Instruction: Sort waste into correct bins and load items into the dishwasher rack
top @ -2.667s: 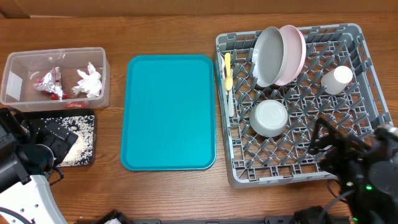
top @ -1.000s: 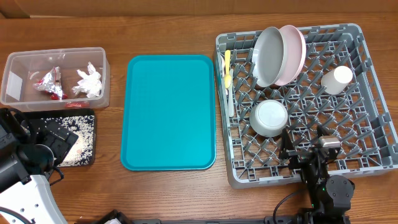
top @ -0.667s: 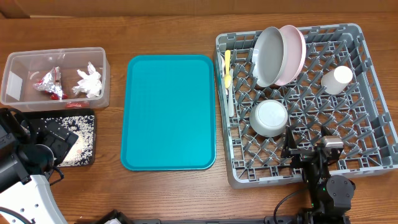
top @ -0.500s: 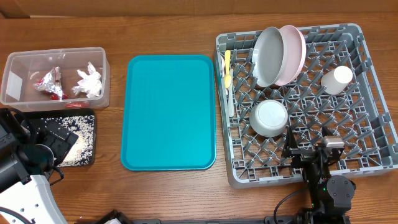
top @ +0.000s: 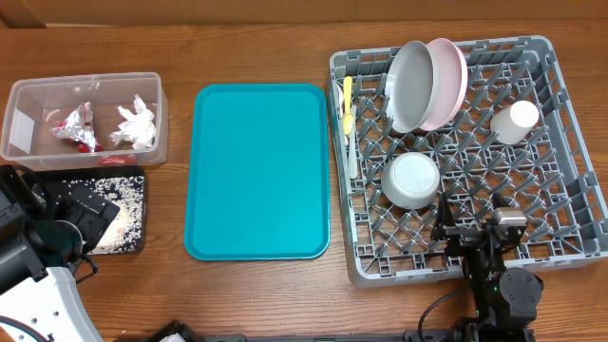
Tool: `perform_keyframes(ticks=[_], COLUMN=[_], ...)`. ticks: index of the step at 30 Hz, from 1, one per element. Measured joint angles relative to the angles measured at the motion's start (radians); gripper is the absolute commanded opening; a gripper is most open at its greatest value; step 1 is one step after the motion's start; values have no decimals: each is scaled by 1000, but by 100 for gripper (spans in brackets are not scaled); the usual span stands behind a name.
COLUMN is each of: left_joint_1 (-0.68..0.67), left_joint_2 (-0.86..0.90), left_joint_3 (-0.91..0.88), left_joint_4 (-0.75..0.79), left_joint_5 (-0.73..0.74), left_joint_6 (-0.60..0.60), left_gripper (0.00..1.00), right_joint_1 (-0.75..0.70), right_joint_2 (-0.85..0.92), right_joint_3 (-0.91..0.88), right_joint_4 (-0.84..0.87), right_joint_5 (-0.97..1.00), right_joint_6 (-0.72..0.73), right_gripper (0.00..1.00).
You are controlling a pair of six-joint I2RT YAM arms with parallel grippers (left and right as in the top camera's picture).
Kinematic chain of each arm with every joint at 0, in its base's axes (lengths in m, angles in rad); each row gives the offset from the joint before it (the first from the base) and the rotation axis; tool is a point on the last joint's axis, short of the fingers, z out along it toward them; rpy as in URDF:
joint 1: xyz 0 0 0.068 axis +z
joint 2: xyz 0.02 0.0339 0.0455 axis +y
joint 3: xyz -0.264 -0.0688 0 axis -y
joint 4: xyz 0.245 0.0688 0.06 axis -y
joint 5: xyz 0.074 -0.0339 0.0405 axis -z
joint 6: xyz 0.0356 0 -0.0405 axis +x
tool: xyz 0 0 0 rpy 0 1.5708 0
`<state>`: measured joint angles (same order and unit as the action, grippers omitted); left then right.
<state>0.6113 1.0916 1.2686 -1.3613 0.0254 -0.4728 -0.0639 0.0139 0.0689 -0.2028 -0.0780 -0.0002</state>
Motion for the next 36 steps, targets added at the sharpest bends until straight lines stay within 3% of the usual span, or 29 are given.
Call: perform_keyframes(ticks=[22,29,36], left_joint_1=[-11,-270,-541], left_joint_2=[10,-31,-224], left_joint_3=[0,-42,-260], left_joint_4=[22,253,587], left_joint_5=[0,9,23], left_joint_6=[0,24,141], left_gripper=[100,100,100], right_joint_1=[0,0,0], right_joint_2=[0,0,0], right_joint_3=[0,0,0], right_joint_4=[0,0,0], right_joint_5=[0,0,0], right_joint_6=[0,0,0], right_gripper=[100,100,100])
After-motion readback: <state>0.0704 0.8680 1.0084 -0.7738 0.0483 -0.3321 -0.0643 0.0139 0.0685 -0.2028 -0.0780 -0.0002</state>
